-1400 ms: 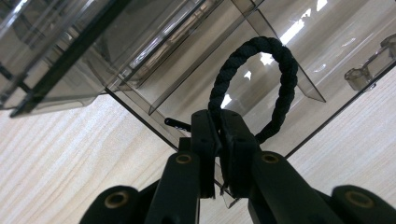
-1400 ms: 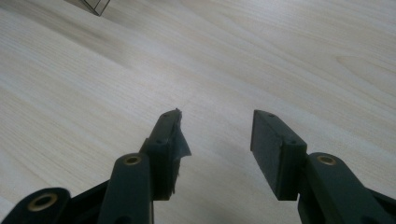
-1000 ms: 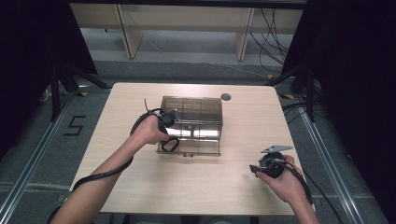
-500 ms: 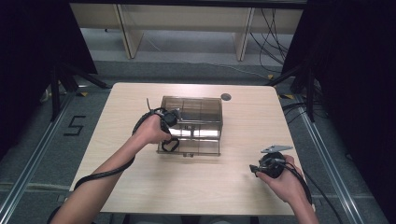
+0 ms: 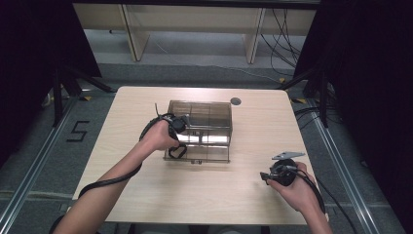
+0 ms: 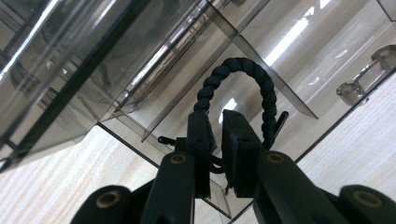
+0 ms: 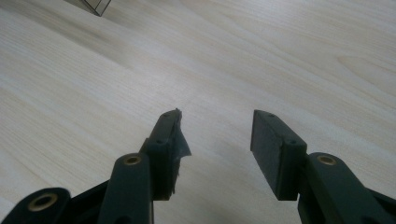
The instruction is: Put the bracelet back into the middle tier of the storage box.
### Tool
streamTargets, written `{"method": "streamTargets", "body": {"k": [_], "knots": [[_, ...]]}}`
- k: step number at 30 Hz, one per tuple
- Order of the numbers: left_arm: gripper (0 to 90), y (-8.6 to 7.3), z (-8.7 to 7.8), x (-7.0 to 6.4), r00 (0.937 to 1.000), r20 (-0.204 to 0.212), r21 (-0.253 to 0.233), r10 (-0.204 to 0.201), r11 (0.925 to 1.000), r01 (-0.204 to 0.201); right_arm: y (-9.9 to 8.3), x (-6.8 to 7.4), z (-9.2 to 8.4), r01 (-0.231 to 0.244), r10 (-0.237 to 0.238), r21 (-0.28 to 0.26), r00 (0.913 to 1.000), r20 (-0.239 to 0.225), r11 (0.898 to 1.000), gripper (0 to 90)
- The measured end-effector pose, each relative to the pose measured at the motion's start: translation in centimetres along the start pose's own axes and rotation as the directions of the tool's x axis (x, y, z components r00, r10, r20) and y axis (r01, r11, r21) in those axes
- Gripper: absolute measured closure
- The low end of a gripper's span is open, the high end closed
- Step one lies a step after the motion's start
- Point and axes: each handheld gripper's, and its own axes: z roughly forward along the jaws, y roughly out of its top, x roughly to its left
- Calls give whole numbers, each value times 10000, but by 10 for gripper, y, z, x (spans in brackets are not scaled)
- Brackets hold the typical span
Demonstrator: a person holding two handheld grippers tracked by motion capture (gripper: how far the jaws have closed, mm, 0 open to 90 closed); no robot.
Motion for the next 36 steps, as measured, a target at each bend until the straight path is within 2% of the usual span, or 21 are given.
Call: {"method": "streamTargets", "body": {"k": [1, 5, 9, 12, 14, 16, 19, 20, 21, 22, 23, 24, 26, 29, 30, 31, 32, 33, 36], "knots": [[805, 0, -1, 0, 10000, -29, 19, 63, 10000, -63, 0, -1, 0, 130, -131, 45, 9998, 162, 9999, 537], [802, -1, -6, -1, 10000, -28, -132, 35, 9999, -36, 0, -1, 0, 111, -112, 18, 9999, 116, 9999, 537], [804, -2, -7, 1, 10000, 0, 81, 90, 9999, -90, 0, -1, 1, 127, -127, 45, 9998, 124, 9999, 537], [826, -2, -5, 2, 9998, 20, 238, 205, 9995, -206, 0, 2, -1, -107, 107, 114, 9999, -25, 9999, 537], [839, -2, -2, -1, 10000, 51, 122, -13, 9999, 12, 0, 1, 0, -65, 65, 49, 10000, -53, 10000, 537], [847, -1, -2, 0, 9998, 105, 356, 146, 9993, -149, 0, 1, 0, -77, 77, 73, 9999, -67, 9999, 537], [855, -1, -2, -1, 9999, 89, 409, 107, 9991, -111, -1, 1, -1, -66, 67, 65, 10000, -58, 10000, 537], [856, -1, -1, -3, 9998, 142, 409, -122, 9991, 116, 0, 1, -1, -53, 53, 89, 10000, -16, 9999, 538], [856, -1, -1, -3, 9999, 125, 426, -100, 9990, 95, -1, 0, 0, 18, -20, 138, 9999, 160, 9999, 538], [856, -1, -1, -3, 10000, 48, 465, 59, 9989, -61, -1, 0, 0, 7, -8, 135, 9999, 142, 9999, 538], [856, -1, -1, -4, 10000, 66, 461, -63, 9989, 60, -1, 0, 0, 9, -11, 139, 9999, 139, 9999, 538], [855, -1, 0, -3, 9999, 12, 449, 118, 9989, -119, -1, 0, 0, 30, -32, 122, 9999, 128, 9999, 537], [853, 0, 1, -2, 9999, -31, 514, 161, 9985, -160, 0, 2, -1, -81, 82, 158, 10000, -26, 9998, 538], [848, -1, 1, -2, 9999, -26, 514, 150, 9986, -148, 0, 2, -1, -86, 86, 132, 10000, -22, 9999, 538], [843, -1, 1, -3, 10000, 22, 507, -50, 9987, 48, 0, 0, 0, 25, -25, 43, 10000, -57, 10000, 538], [841, -1, 1, -3, 10000, 26, 493, -81, 9988, 80, 0, 1, 0, -70, 70, 107, 10000, -31, 9999, 538], [836, -1, 0, -2, 10000, -22, 457, 71, 9989, -70, 0, 1, 0, -45, 45, 132, 10000, -17, 9999, 538], [828, -1, 0, -2, 10000, -78, 309, 47, 9995, -45, 0, 2, -1, -57, 57, 150, 10000, -10, 9999, 538], [812, -2, -5, -1, 9999, -34, 268, 102, 9996, -101, 0, 0, 0, 53, -53, 19, 10000, -69, 10000, 537]]}}
